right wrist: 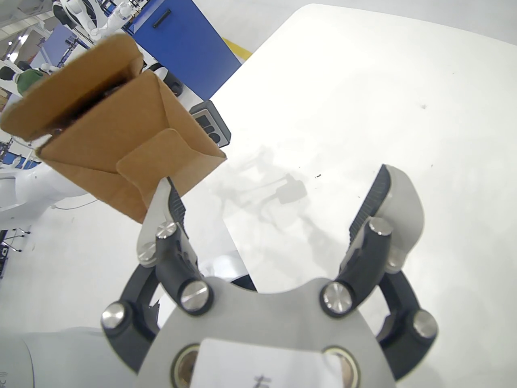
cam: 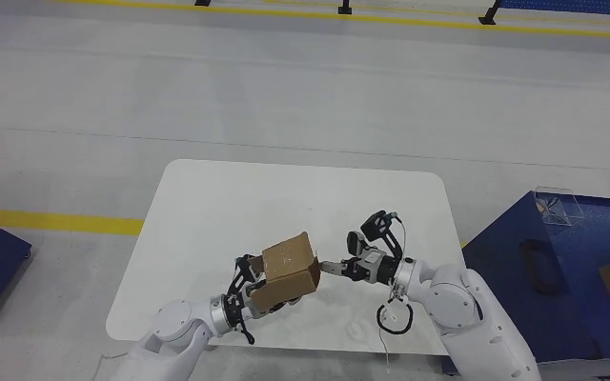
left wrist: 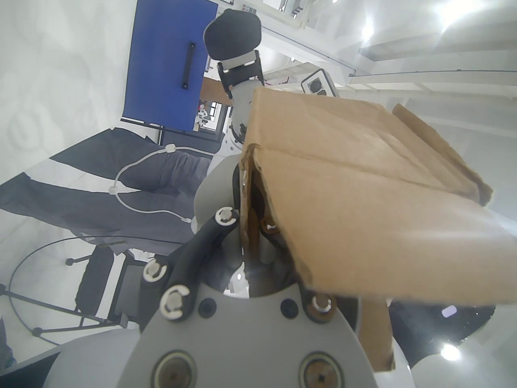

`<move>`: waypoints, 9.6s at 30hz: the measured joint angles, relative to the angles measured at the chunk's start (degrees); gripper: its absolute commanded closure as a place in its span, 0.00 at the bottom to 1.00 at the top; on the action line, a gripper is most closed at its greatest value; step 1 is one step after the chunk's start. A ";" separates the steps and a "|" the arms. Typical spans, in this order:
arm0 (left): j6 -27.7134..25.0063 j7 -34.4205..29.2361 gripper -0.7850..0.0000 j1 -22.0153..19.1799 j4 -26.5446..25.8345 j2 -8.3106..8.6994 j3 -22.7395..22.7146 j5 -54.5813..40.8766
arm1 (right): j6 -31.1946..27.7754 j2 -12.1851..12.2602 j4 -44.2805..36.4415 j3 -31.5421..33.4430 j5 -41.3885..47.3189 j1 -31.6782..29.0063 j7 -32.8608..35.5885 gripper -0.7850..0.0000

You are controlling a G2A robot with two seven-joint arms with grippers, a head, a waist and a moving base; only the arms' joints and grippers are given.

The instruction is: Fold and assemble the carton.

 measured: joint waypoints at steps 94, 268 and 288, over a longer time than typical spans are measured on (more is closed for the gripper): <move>-1.16 1.43 1.00 1.41 -0.84 -0.30 0.72 1.76 | 2.01 1.28 0.37 1.50 1.81 -0.31 -3.58 0.00; 59.39 99.17 0.00 6.25 -4.57 -25.28 22.22 31.58 | 5.45 -4.17 22.95 -14.84 -26.07 8.00 -16.48 0.00; 59.19 99.89 0.00 5.16 -2.25 -28.35 22.44 33.67 | 6.45 -4.03 20.31 -9.00 -21.13 6.42 -18.88 0.00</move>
